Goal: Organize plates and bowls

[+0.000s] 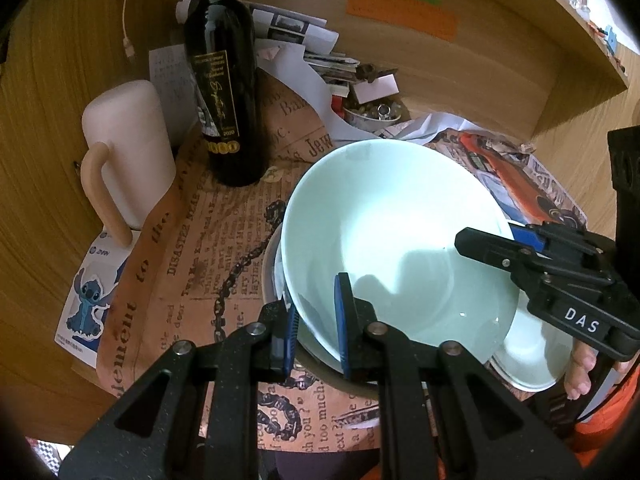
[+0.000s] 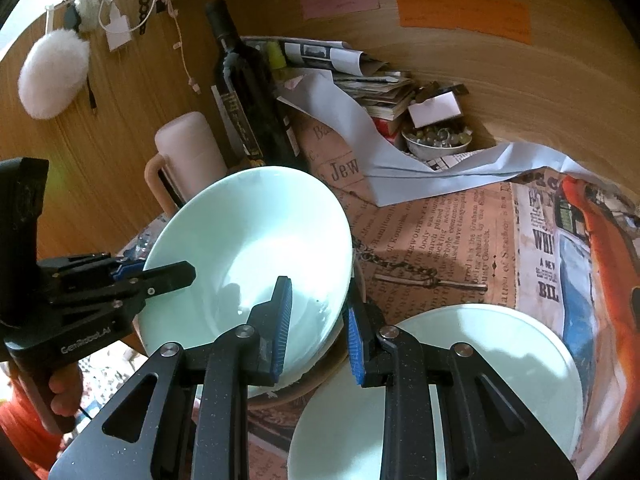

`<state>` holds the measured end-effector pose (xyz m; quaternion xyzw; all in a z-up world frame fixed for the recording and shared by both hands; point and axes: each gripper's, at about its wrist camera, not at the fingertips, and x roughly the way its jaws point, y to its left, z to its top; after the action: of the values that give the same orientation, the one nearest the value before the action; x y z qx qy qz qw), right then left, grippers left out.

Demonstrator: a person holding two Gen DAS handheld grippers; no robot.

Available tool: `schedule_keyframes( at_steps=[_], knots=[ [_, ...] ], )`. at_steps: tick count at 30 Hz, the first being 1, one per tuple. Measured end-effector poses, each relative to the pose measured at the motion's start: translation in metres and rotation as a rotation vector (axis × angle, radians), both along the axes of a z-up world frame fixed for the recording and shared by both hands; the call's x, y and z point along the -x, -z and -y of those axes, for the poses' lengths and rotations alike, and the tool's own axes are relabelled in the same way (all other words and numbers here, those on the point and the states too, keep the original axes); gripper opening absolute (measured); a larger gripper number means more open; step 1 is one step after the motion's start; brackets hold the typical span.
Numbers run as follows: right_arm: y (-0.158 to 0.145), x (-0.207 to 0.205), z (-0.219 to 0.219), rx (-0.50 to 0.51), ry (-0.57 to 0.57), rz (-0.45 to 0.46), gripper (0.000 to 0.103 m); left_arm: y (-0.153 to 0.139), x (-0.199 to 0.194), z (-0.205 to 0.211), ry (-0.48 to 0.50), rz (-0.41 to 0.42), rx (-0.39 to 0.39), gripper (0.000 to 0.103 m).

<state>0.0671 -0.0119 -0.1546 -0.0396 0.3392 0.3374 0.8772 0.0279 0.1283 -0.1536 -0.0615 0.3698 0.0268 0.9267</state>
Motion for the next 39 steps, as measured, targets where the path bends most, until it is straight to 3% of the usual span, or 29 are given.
schedule_keyframes(
  at_steps=[6,14,19,22,24,26,31,39],
  knots=[
    [0.001,0.003,-0.008,0.068,0.019,0.059,0.028,0.004,-0.001,-0.001,0.006,-0.008,0.010,0.016],
    [0.003,-0.002,-0.009,0.077,0.013,0.060,0.036,0.002,-0.005,-0.007,-0.003,-0.008,0.043,0.021],
    [-0.003,0.000,-0.006,0.060,0.024,0.086,0.051,0.000,-0.005,-0.008,0.000,-0.005,0.046,0.023],
    [-0.008,-0.001,-0.002,0.048,0.030,0.092,0.054,-0.004,-0.004,-0.010,-0.012,0.010,0.044,0.035],
    [-0.010,-0.003,0.001,0.039,0.036,0.085,0.055,-0.010,0.000,-0.011,-0.023,0.052,0.037,0.051],
    [-0.011,-0.005,0.004,0.030,0.043,0.081,0.055,-0.019,0.005,-0.011,-0.022,0.096,0.020,0.057],
    [-0.010,-0.009,0.010,0.017,0.046,0.050,0.057,-0.027,0.007,-0.014,-0.023,0.115,0.015,0.064],
    [0.001,-0.017,0.010,0.015,0.017,-0.036,0.057,-0.005,0.006,-0.024,-0.027,0.021,0.075,0.065]
  ],
)
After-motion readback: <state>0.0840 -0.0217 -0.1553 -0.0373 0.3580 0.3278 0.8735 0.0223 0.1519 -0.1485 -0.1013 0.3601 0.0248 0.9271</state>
